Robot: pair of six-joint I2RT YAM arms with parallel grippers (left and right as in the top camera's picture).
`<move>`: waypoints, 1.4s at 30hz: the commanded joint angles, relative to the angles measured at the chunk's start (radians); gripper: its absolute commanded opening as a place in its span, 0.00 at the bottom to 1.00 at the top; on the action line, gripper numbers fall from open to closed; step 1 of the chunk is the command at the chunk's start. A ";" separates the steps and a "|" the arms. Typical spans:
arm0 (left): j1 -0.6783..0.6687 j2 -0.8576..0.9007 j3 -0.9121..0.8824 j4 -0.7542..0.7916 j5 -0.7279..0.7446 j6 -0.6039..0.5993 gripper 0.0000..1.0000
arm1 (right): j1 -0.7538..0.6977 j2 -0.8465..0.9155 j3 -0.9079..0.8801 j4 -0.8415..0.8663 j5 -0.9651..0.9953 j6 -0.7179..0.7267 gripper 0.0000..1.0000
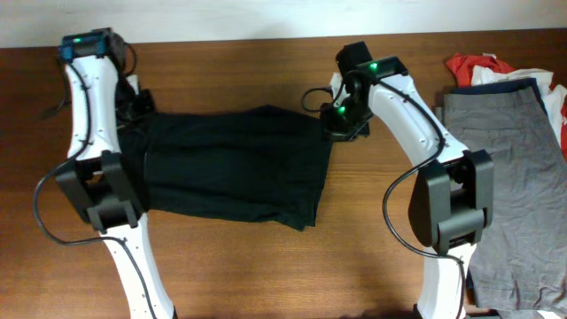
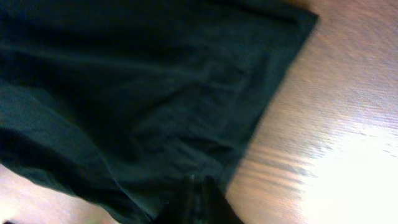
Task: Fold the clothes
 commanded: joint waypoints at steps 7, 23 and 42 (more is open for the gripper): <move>-0.116 -0.017 -0.383 0.228 0.090 0.031 0.00 | 0.053 0.230 -0.015 0.145 0.011 0.064 0.04; -0.203 -0.040 -0.059 0.088 -0.153 0.027 0.19 | -0.266 0.232 0.591 -0.373 0.065 -0.005 0.04; 0.001 -0.040 0.085 0.006 -0.154 0.028 0.99 | 0.188 0.232 -0.138 -0.127 0.226 0.140 0.04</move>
